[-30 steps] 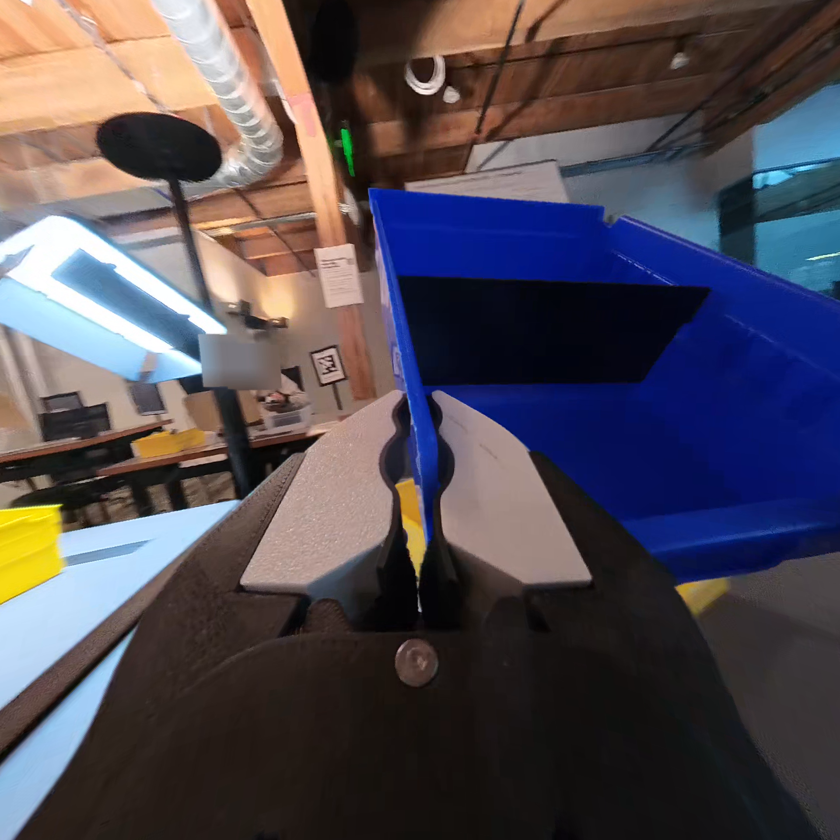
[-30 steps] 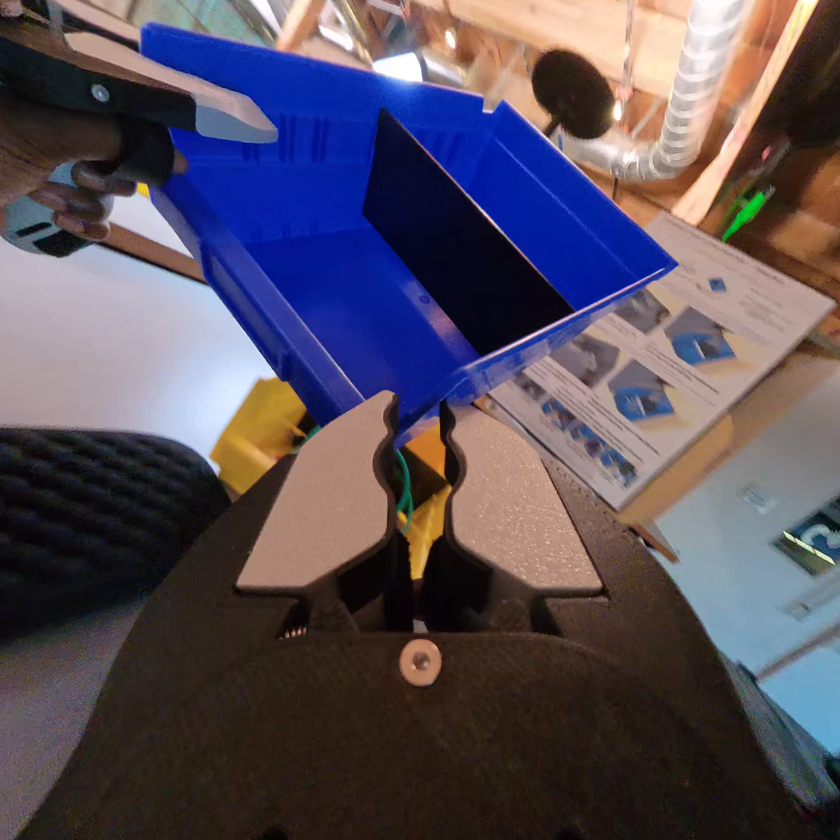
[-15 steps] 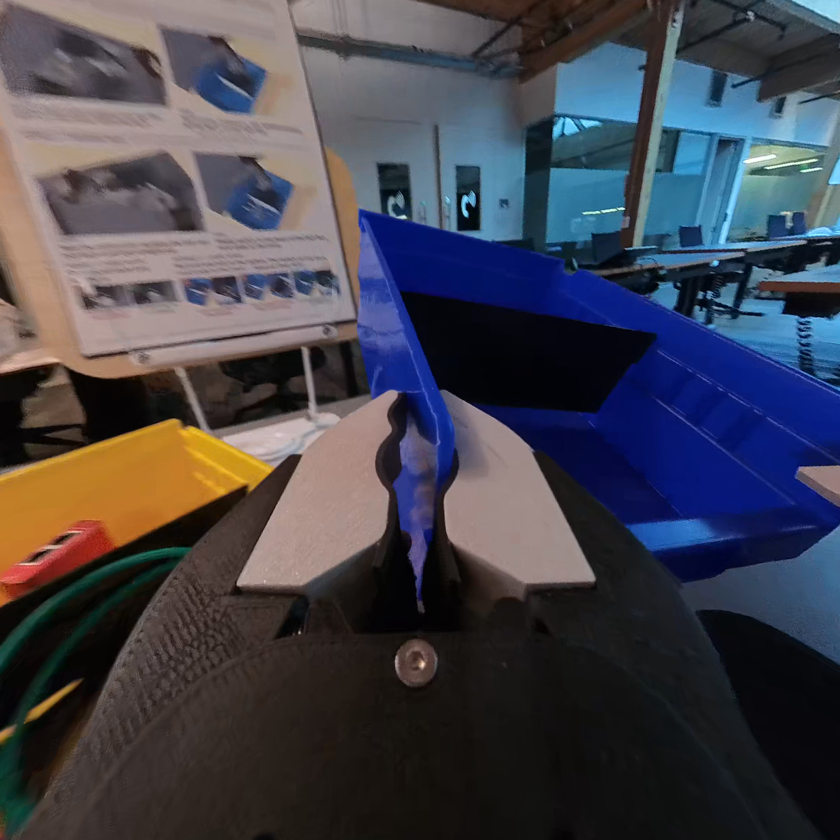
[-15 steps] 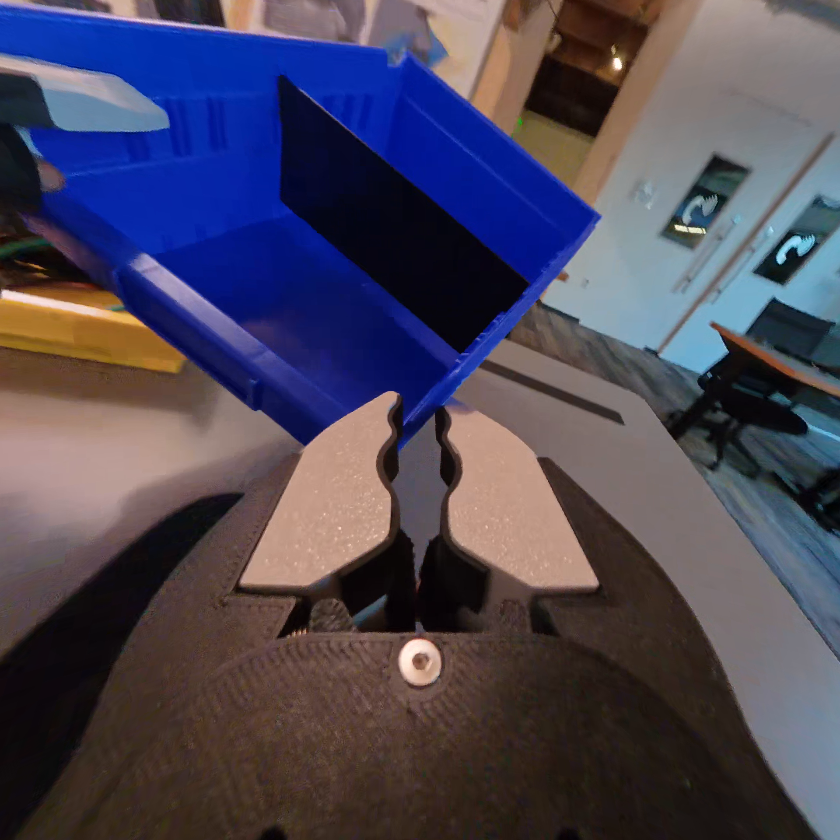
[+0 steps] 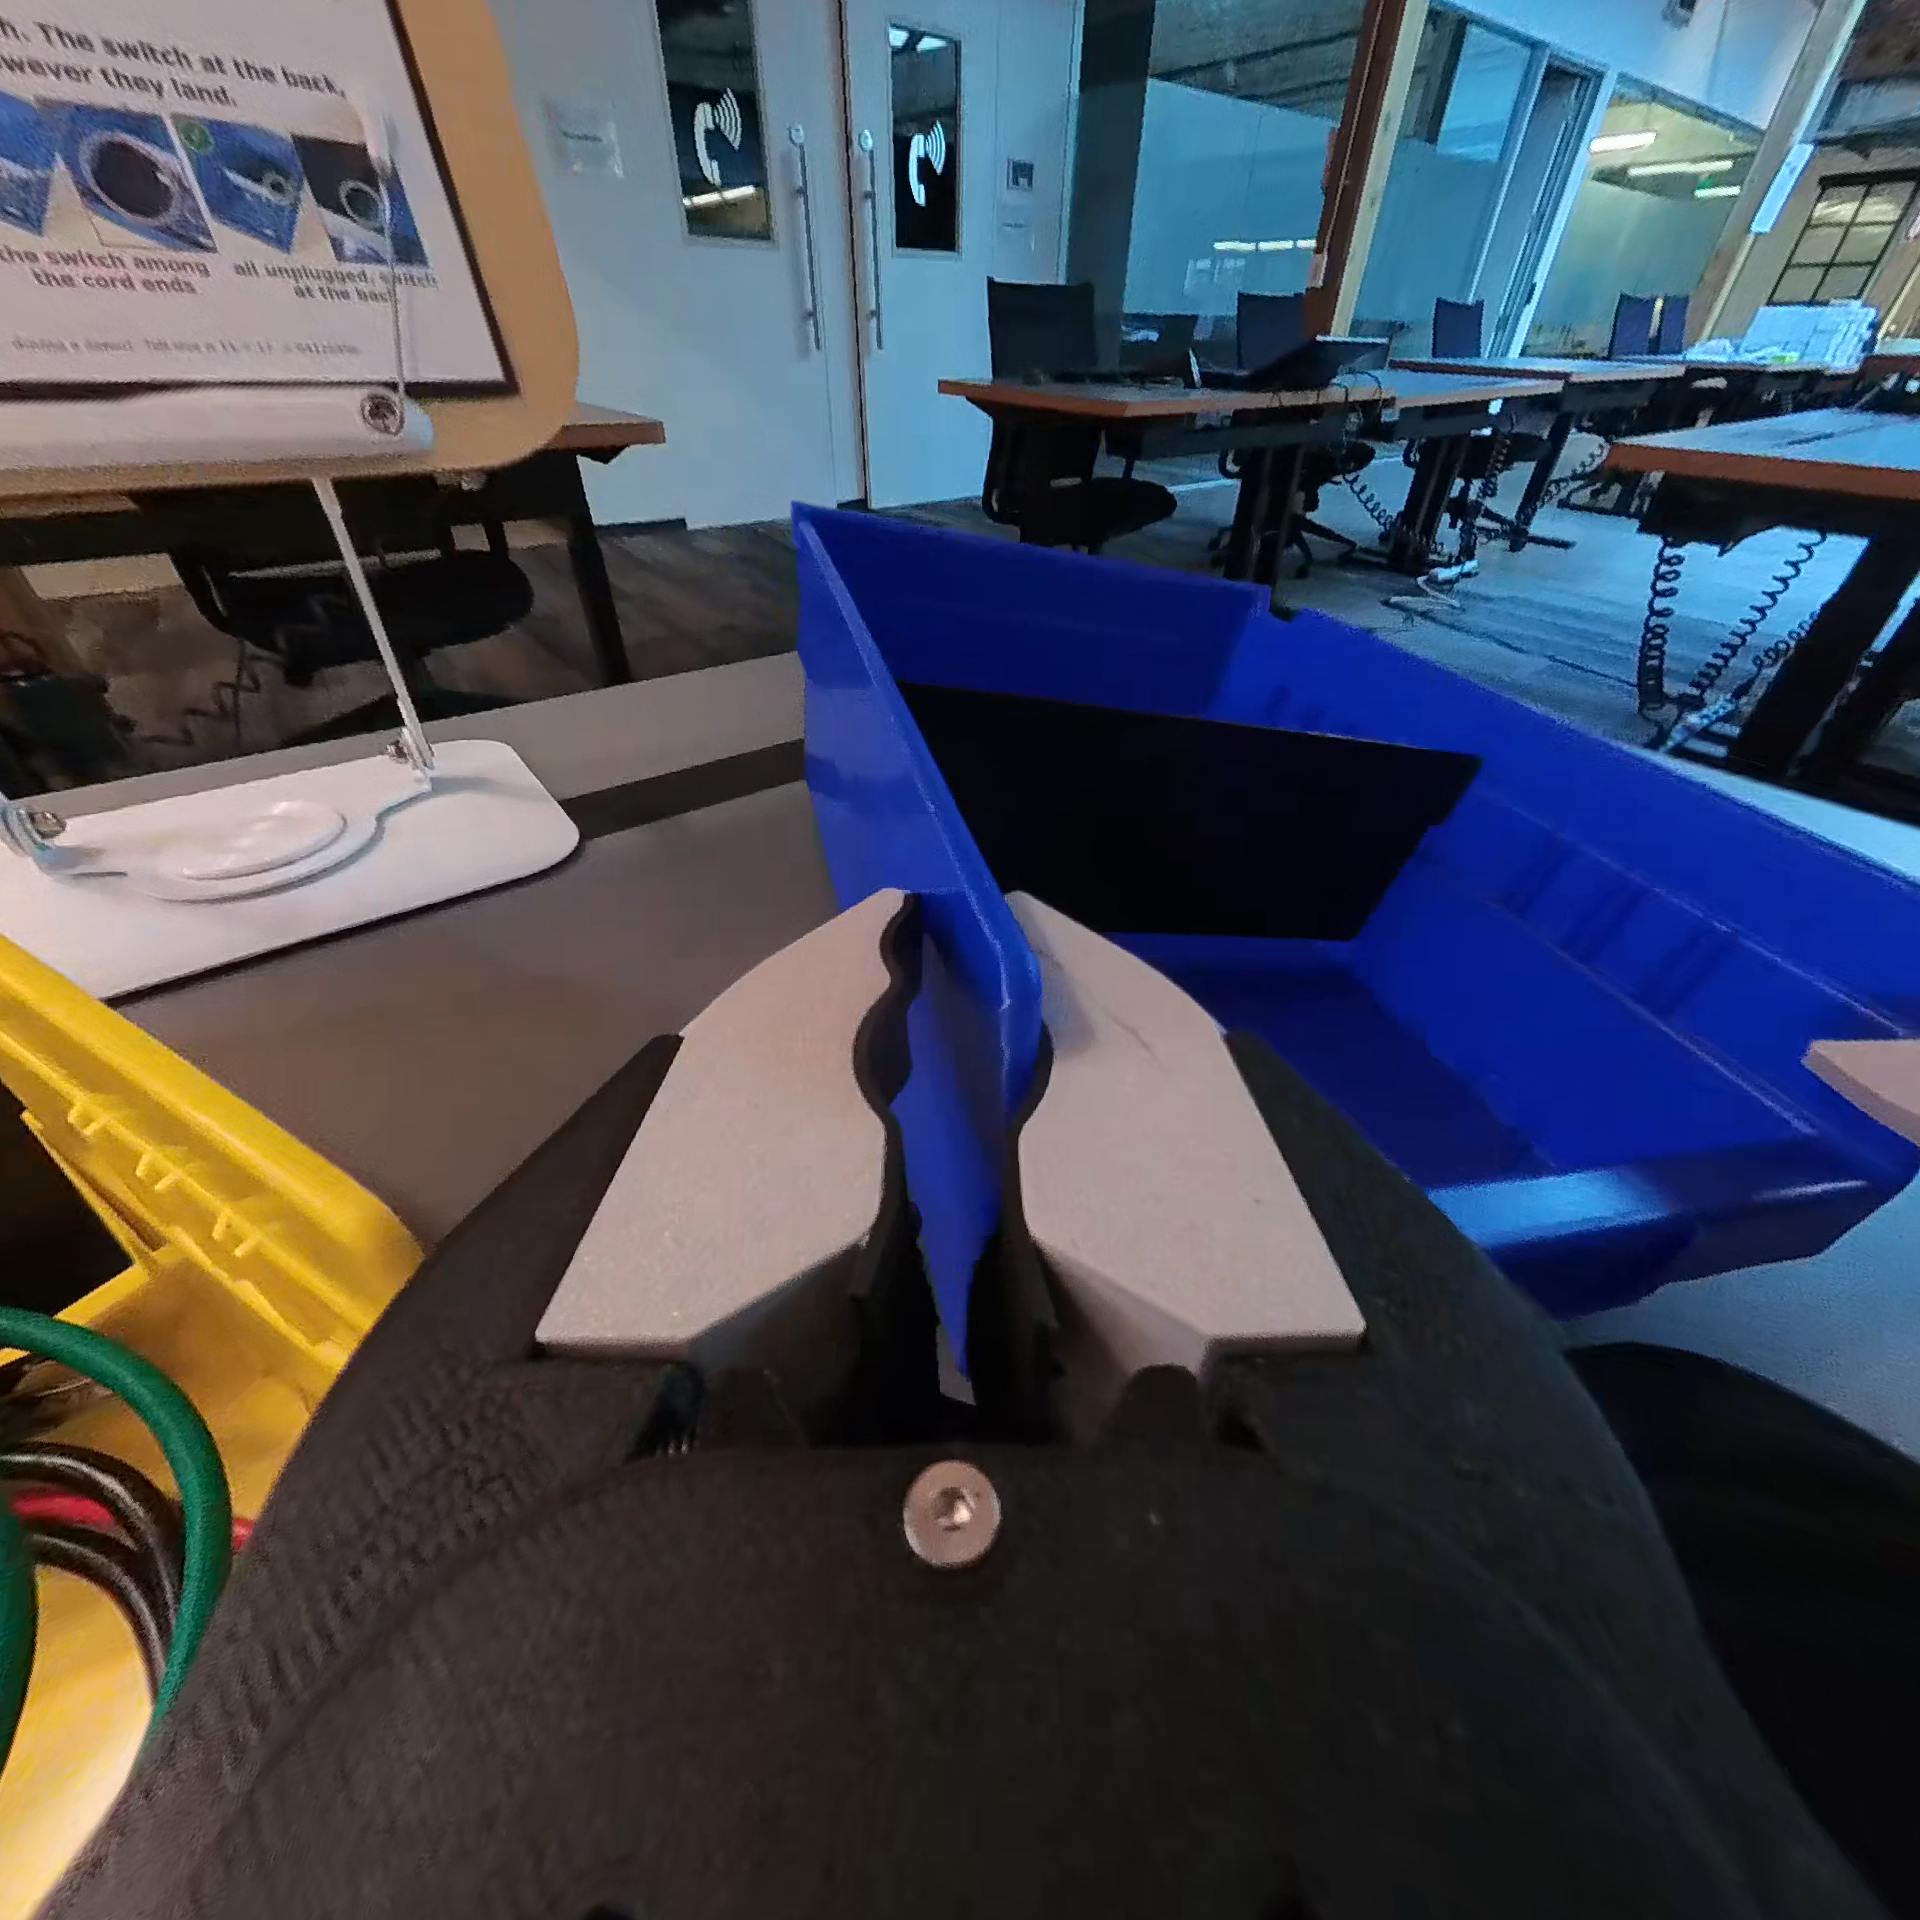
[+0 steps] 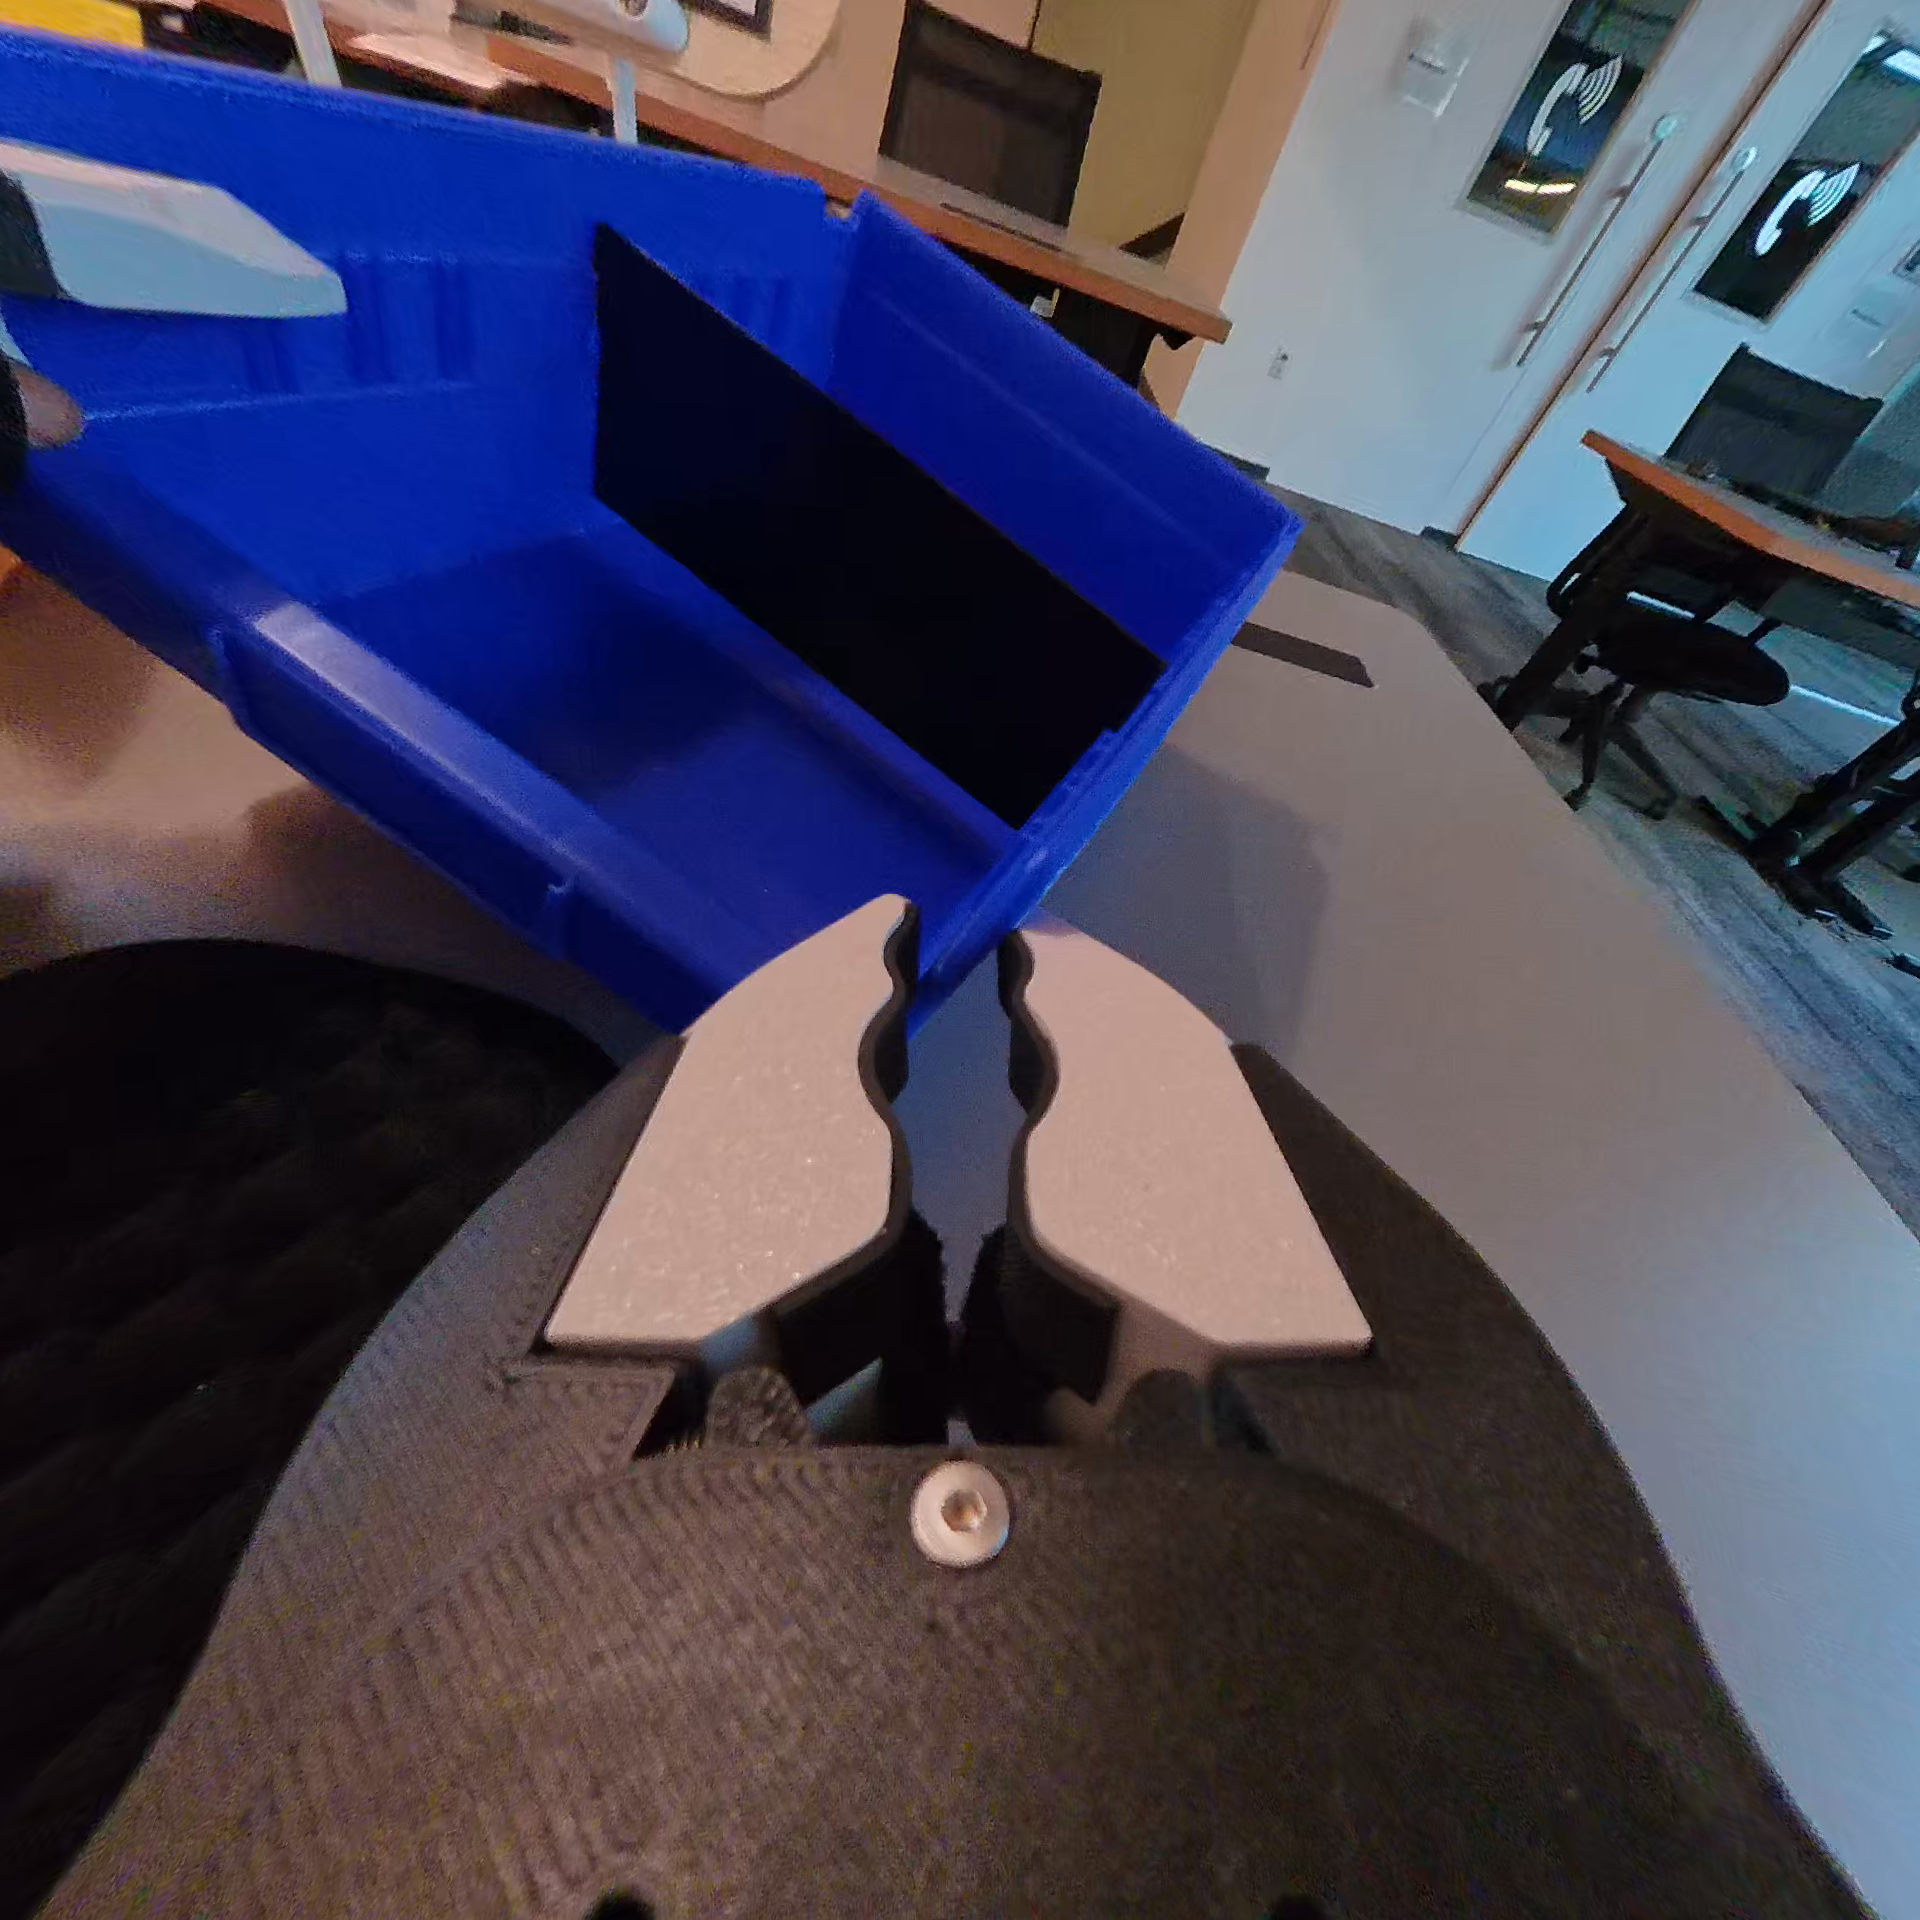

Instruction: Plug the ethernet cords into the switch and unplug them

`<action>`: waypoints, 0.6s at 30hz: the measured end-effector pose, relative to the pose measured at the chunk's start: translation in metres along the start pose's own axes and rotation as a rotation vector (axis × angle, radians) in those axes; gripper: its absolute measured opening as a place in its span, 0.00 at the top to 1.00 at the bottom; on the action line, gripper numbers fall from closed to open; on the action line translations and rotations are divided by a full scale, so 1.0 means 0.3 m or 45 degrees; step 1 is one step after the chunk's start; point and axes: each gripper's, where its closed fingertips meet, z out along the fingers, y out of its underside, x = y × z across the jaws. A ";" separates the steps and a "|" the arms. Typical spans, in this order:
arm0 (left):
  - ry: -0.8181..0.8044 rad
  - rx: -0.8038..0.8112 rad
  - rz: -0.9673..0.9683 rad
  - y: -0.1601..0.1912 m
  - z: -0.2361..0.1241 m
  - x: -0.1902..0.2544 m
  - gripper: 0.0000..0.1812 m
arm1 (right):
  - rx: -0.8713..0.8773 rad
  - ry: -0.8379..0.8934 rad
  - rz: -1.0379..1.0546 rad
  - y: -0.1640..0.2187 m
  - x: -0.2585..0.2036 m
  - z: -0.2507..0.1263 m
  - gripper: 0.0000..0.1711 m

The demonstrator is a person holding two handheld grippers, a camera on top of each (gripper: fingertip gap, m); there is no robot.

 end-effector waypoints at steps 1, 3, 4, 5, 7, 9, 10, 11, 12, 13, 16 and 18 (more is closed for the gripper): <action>0.012 -0.037 -0.006 0.015 0.008 -0.005 0.93 | -0.001 0.005 -0.014 -0.001 -0.001 0.002 0.91; 0.085 -0.173 -0.063 0.055 0.011 -0.003 0.84 | 0.018 -0.008 -0.041 -0.008 -0.009 0.002 0.89; 0.104 -0.192 -0.103 0.050 0.000 -0.010 0.73 | 0.035 -0.020 -0.042 -0.016 -0.013 0.000 0.87; 0.099 -0.171 -0.123 0.027 -0.020 -0.024 0.67 | 0.052 -0.026 -0.039 -0.025 -0.013 -0.003 0.84; 0.083 -0.085 -0.096 -0.045 -0.082 -0.055 0.60 | 0.084 -0.023 -0.057 -0.049 -0.009 -0.017 0.81; 0.098 -0.053 0.008 -0.102 -0.164 -0.072 0.58 | 0.128 -0.004 -0.148 -0.086 -0.009 -0.037 0.75; 0.109 -0.076 0.088 -0.107 -0.207 -0.081 0.58 | 0.156 -0.005 -0.226 -0.109 -0.018 -0.047 0.73; 0.126 -0.136 0.188 -0.089 -0.249 -0.090 0.58 | 0.186 -0.025 -0.322 -0.132 -0.041 -0.055 0.73; 0.143 -0.239 0.300 -0.045 -0.290 -0.106 0.60 | 0.206 -0.068 -0.421 -0.149 -0.076 -0.058 0.73; 0.144 -0.356 0.404 0.011 -0.328 -0.132 0.61 | 0.199 -0.126 -0.503 -0.154 -0.119 -0.057 0.73; 0.054 -0.541 0.622 0.133 -0.416 -0.243 0.66 | 0.063 -0.304 -0.690 -0.110 -0.253 -0.026 0.72; 0.042 -0.639 0.664 0.194 -0.455 -0.291 0.67 | -0.040 -0.335 -0.829 -0.064 -0.310 0.008 0.68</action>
